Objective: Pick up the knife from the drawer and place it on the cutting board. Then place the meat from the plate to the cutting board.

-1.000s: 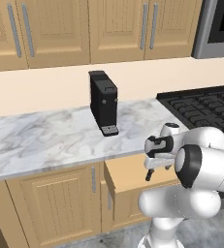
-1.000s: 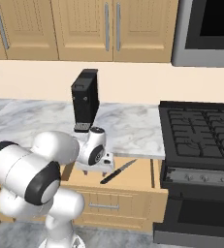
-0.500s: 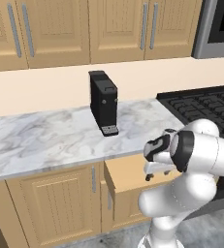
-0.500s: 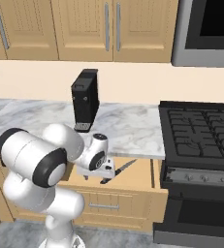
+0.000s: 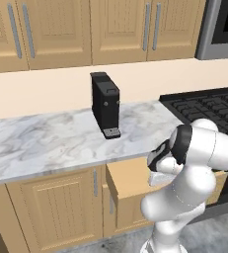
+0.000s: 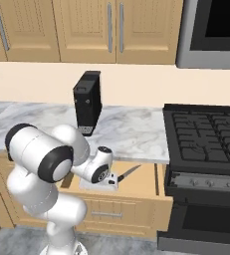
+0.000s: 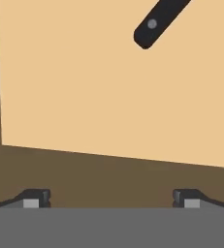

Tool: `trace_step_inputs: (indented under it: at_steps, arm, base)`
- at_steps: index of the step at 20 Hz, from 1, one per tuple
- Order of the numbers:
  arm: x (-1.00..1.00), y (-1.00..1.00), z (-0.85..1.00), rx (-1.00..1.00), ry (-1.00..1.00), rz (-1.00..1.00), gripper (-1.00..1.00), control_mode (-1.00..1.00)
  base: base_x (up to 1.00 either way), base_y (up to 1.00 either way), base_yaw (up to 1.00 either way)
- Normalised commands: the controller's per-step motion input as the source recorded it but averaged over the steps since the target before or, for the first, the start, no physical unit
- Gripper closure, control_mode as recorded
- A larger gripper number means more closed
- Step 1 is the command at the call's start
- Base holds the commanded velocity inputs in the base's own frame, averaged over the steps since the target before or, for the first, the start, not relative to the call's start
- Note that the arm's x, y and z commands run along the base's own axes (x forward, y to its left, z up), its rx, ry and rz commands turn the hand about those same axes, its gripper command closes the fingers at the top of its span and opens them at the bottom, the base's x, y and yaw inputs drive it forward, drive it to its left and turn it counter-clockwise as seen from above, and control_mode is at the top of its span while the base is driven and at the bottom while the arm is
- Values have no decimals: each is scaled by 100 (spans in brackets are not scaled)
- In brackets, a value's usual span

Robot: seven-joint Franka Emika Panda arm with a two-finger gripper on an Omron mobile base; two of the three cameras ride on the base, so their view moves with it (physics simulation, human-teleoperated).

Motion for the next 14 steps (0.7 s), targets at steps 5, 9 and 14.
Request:
trace_step_inputs:
  at_steps: [5,9,14]
  arm:
    - [-77,0,-16,0,2,0,-100,-100]
    - [-96,0,-5,1,0,0,-100,-100]
    - [-35,-1,23,1,-3,0,-100,-100]
  base:
    - [0,0,0]
    - [0,0,0]
    - [0,0,0]
